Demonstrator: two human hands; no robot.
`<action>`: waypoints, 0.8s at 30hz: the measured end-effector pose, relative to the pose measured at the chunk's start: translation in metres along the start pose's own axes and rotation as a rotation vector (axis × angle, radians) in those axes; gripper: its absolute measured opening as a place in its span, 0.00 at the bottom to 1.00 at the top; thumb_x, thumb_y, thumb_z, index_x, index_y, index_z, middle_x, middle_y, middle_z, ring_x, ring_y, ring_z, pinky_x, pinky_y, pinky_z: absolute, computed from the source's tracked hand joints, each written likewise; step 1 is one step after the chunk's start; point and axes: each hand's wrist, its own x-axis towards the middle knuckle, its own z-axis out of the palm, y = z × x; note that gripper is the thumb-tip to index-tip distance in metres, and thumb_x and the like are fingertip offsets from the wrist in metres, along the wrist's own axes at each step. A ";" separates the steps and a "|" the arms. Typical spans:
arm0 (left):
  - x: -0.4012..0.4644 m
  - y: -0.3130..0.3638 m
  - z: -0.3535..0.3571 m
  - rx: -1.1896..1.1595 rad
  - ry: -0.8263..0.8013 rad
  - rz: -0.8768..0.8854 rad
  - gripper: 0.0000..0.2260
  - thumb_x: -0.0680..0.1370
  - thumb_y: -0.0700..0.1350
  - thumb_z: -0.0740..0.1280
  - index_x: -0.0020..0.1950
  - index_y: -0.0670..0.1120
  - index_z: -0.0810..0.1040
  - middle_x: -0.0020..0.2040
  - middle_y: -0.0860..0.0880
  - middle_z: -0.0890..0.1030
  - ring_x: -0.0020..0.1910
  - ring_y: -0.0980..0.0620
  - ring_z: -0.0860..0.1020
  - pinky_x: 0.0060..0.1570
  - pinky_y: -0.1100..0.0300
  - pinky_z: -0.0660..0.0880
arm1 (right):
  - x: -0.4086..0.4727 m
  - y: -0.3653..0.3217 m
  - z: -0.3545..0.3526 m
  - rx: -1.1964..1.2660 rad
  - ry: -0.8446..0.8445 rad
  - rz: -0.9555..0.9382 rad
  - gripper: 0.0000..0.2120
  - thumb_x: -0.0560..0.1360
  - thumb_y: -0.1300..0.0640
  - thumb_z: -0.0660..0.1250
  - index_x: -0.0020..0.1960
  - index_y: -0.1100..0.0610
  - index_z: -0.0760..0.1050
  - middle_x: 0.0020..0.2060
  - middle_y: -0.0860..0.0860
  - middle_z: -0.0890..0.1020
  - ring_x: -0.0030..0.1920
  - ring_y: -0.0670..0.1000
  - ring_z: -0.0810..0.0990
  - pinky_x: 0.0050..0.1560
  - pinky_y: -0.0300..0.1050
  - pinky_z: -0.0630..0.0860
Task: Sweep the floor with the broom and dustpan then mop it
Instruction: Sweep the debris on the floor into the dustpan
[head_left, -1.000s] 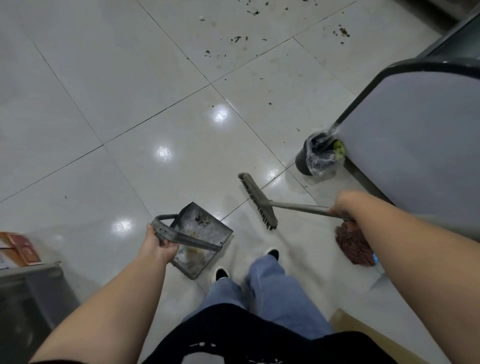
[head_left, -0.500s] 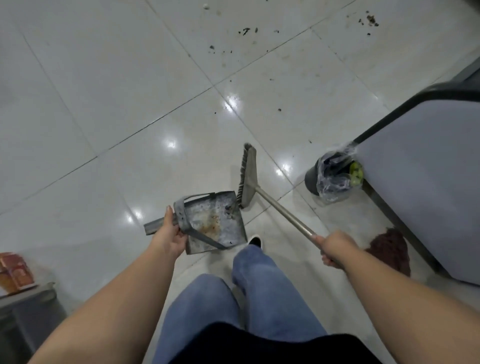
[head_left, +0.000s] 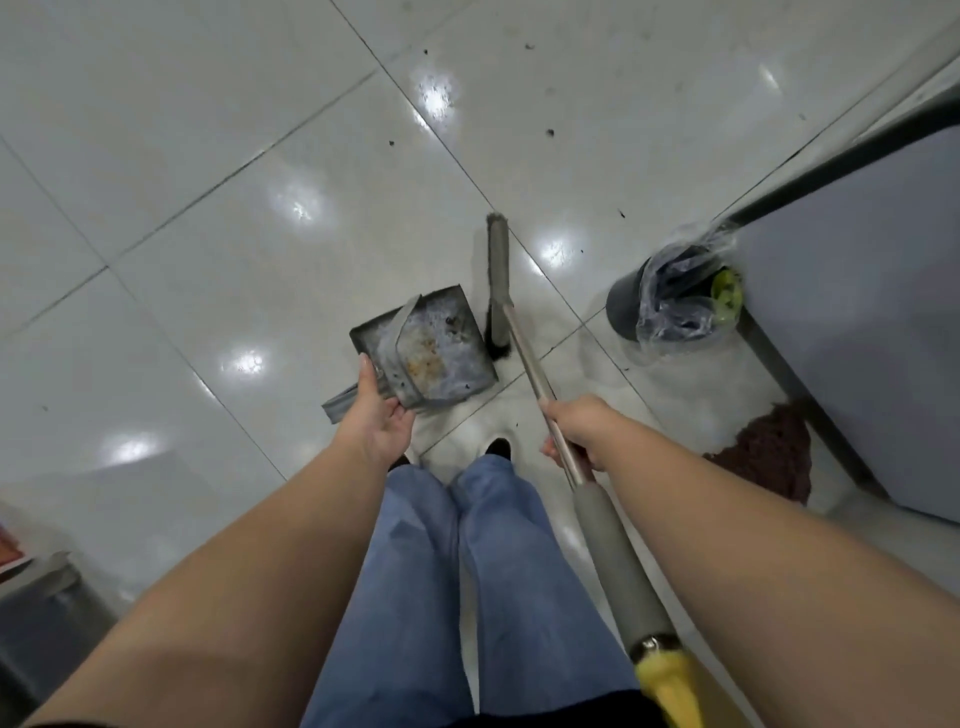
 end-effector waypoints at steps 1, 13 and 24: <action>0.006 0.001 0.001 0.011 0.009 -0.010 0.33 0.78 0.60 0.57 0.74 0.38 0.58 0.74 0.42 0.62 0.71 0.49 0.67 0.72 0.57 0.62 | 0.005 -0.001 0.004 0.068 0.007 -0.005 0.16 0.81 0.53 0.58 0.39 0.62 0.67 0.28 0.57 0.73 0.20 0.49 0.71 0.19 0.35 0.69; 0.035 0.014 0.019 0.553 0.054 -0.054 0.21 0.77 0.62 0.59 0.48 0.43 0.74 0.36 0.46 0.77 0.35 0.53 0.73 0.38 0.64 0.73 | 0.018 0.004 0.020 0.538 -0.132 0.138 0.14 0.81 0.53 0.59 0.40 0.61 0.68 0.27 0.54 0.68 0.25 0.48 0.69 0.19 0.34 0.72; 0.047 0.041 0.013 1.754 0.037 0.410 0.32 0.73 0.64 0.63 0.66 0.40 0.69 0.57 0.42 0.77 0.54 0.43 0.76 0.54 0.53 0.72 | 0.028 0.002 0.001 0.502 -0.107 0.151 0.16 0.81 0.50 0.58 0.41 0.61 0.67 0.29 0.54 0.69 0.11 0.43 0.64 0.15 0.28 0.62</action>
